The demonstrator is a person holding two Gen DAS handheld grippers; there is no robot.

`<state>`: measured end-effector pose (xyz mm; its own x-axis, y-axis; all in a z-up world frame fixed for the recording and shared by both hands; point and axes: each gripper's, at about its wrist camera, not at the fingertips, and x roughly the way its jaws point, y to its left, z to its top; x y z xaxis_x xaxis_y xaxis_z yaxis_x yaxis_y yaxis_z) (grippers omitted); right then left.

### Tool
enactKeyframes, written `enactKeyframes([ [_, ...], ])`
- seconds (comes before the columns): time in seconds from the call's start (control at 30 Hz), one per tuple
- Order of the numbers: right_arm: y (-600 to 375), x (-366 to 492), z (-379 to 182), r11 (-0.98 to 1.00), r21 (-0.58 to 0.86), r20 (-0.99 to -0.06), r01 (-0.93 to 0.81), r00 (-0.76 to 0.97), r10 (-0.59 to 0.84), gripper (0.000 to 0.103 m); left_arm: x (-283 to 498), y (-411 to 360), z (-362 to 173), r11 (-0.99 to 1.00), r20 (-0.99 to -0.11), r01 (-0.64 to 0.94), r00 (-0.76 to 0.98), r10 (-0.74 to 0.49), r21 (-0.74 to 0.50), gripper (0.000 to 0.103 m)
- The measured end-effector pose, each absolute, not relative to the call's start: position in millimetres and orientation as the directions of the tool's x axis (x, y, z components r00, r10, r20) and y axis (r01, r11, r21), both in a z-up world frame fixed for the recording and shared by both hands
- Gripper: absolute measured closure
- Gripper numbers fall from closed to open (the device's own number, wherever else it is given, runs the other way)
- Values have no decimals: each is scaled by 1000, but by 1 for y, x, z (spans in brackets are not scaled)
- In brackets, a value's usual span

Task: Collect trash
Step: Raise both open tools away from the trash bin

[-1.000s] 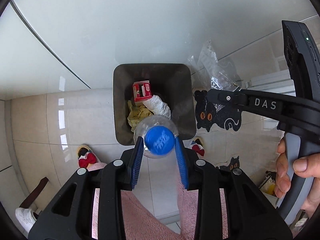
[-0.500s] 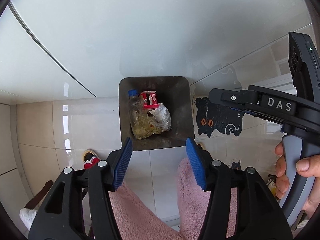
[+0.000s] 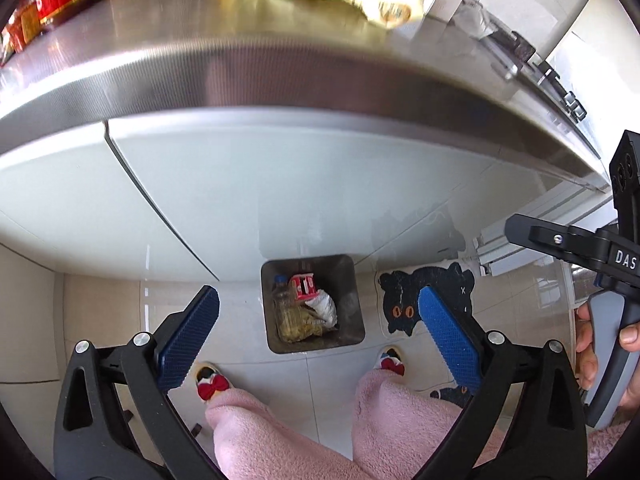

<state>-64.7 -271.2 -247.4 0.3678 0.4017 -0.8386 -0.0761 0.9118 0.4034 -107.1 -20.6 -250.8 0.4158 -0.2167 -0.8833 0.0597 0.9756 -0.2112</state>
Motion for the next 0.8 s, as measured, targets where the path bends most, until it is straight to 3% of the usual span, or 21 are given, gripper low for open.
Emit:
enactKeyframes([
  [0.2, -282, -54, -168, 929, 336, -747, -154, 557, 363, 3, -94, -9, -183, 976, -791, 61, 577, -206, -210, 8],
  [0.43, -295, 5, -142, 932, 342, -707, -116, 622, 337, 3, -54, -14, -125, 976, -700, 81, 686, -200, -200, 8],
  [0.7, -299, 66, -138, 971, 202, -707, -126, 667, 234, 5, -5, -40, -115, 978, -679, 119, 705, -204, -171, 9],
  [0.8, -294, 81, -142, 976, 130, -710, -177, 670, 217, 6, 12, -49, -124, 980, -707, 104, 680, -193, -168, 16],
])
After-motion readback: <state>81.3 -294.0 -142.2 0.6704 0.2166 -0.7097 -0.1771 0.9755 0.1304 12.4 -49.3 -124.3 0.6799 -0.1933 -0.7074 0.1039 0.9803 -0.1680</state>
